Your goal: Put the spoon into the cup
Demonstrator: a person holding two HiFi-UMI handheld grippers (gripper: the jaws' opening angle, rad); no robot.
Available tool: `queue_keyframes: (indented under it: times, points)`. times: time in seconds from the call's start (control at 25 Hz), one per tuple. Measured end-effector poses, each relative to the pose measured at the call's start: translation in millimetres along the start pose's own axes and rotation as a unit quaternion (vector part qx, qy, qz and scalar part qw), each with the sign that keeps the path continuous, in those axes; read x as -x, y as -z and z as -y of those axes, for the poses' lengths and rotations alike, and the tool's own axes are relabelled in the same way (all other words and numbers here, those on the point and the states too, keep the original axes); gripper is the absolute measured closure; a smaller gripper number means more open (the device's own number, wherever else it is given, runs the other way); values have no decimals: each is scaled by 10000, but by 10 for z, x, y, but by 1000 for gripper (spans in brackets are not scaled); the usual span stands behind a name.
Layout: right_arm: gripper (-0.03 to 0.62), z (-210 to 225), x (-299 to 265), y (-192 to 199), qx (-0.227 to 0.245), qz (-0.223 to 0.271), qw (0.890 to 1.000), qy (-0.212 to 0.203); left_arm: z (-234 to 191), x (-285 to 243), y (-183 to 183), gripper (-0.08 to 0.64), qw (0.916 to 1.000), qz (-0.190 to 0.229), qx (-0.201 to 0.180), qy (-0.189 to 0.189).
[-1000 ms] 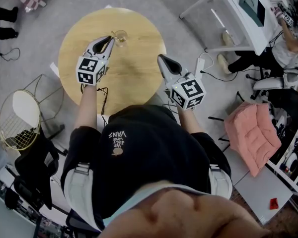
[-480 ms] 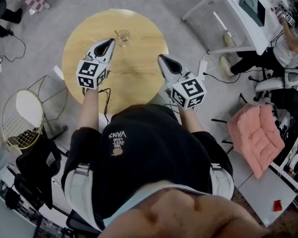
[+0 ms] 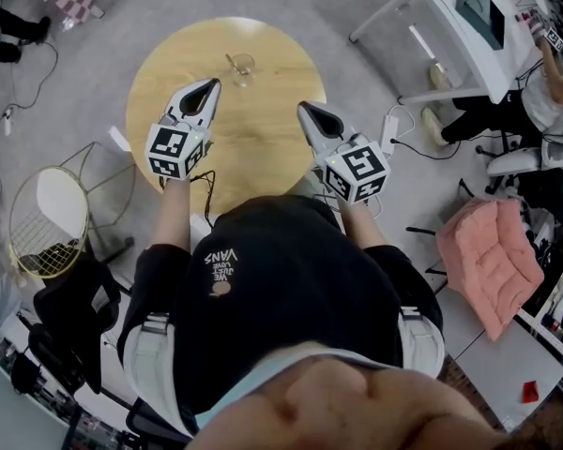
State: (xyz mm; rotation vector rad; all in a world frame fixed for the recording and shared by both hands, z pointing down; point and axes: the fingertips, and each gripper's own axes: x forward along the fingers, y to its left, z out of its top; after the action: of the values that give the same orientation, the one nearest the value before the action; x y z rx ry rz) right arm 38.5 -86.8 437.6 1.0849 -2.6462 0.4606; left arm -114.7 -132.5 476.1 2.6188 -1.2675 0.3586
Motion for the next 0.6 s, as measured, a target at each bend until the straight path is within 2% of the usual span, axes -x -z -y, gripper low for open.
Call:
queue_keyframes:
  times: [0.6]
  points:
    - [594, -305, -158, -34, 78, 90, 9998, -160, 13, 507, -124, 548, 9995, 297, 5, -101]
